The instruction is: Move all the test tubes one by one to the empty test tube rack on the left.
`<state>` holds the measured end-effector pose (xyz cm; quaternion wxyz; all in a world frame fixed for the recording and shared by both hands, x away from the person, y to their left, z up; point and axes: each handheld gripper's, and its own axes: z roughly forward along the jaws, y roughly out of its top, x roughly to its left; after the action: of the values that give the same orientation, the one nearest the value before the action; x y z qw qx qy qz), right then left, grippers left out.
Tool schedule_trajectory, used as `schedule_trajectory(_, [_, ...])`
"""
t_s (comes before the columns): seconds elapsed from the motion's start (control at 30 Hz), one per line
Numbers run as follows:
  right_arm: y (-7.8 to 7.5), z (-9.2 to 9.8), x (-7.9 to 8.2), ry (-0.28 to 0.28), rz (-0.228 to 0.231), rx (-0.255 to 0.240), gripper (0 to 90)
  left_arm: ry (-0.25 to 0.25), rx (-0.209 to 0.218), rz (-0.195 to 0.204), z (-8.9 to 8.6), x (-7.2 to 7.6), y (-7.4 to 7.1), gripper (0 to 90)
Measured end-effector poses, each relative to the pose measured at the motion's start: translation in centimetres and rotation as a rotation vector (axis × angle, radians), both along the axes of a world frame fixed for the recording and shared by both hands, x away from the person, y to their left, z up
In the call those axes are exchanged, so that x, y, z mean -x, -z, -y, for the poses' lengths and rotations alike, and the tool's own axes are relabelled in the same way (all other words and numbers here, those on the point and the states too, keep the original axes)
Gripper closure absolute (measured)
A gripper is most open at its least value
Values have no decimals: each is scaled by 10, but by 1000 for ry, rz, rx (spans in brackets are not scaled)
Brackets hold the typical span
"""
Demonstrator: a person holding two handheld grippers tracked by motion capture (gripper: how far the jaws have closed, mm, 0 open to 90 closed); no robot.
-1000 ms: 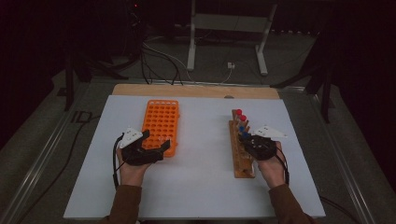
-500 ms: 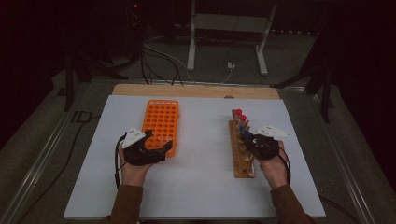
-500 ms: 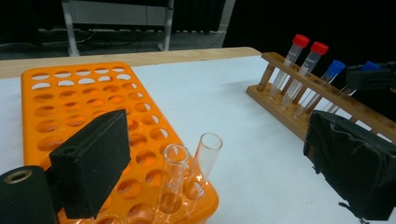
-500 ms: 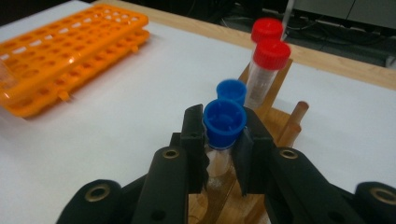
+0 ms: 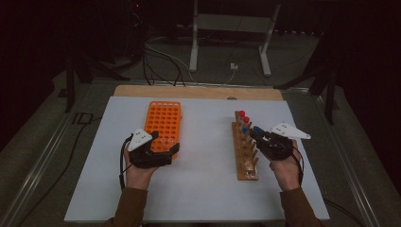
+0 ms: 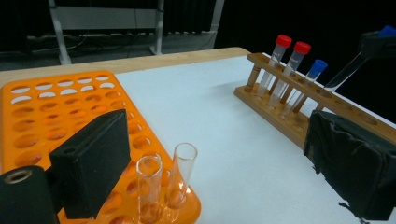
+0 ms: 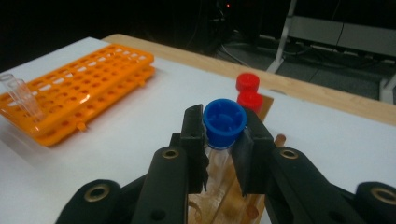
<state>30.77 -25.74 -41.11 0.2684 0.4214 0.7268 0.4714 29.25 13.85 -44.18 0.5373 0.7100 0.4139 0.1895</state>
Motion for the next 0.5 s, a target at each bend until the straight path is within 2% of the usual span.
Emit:
schedule_trajectory(0.33, [-18,-8,12,-54,31,-32,761,36,-15,27,12,4,-6,88])
schedule_trajectory(0.5, [-15,-20,14,-118,3,-49,761,85,-33,45,25,7,-8,134])
